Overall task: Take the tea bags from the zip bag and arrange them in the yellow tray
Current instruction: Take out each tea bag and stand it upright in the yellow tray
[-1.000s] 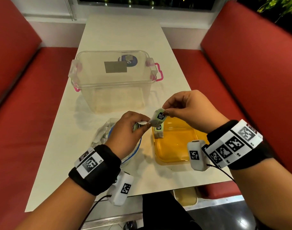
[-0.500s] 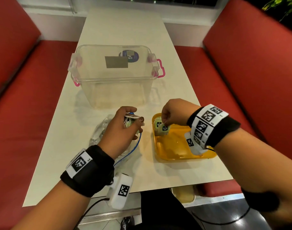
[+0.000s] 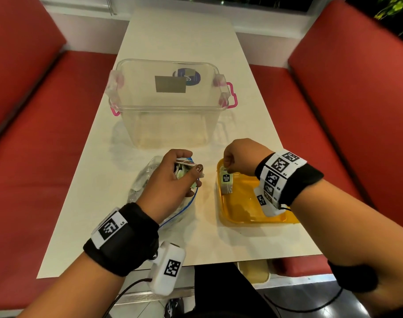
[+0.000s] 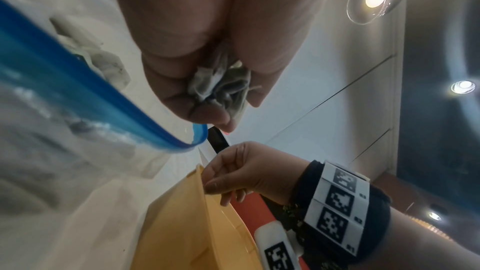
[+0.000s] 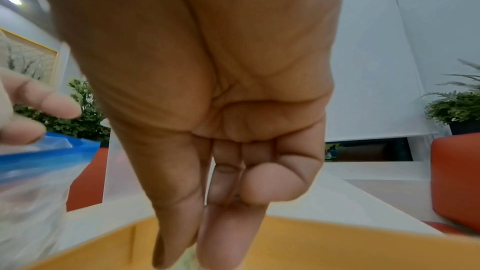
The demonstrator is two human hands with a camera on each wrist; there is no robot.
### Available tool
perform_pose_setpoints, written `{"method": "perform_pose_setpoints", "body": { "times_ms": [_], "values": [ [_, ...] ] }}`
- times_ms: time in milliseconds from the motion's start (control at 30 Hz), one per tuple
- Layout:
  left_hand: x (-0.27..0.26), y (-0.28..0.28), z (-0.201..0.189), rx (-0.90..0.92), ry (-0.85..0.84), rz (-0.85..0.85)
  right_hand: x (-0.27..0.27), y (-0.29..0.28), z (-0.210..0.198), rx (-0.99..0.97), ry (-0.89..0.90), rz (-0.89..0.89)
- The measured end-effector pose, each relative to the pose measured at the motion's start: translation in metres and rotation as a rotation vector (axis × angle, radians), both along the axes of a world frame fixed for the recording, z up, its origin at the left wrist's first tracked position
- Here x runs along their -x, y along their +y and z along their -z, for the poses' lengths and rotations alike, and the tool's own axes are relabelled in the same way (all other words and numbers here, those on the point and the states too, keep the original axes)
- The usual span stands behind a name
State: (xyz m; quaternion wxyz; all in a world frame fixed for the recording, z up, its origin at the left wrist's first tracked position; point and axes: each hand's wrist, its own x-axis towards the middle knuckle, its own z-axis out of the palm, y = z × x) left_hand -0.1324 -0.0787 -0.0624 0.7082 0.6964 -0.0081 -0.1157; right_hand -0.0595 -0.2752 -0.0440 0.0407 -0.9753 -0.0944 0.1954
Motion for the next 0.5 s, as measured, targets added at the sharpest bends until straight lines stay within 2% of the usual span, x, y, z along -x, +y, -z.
{"method": "perform_pose_setpoints", "body": {
  "times_ms": [133, 300, 367, 500],
  "values": [
    [0.000, -0.002, 0.002, 0.017, 0.022, 0.029, 0.008, -0.002, -0.019, -0.093, -0.124, 0.005],
    [-0.002, -0.006, 0.003, -0.010, 0.026, 0.058, 0.037, 0.021, -0.058, -0.506, -0.121, -0.039],
    [-0.002, -0.008, 0.003, -0.048, 0.005, 0.081, 0.045, 0.031, -0.061, -0.514, -0.106, -0.079],
    [-0.001, -0.012, 0.001, -0.081, -0.034, 0.113, 0.048, 0.034, -0.052, -0.418, -0.186, -0.104]
  ]
}}
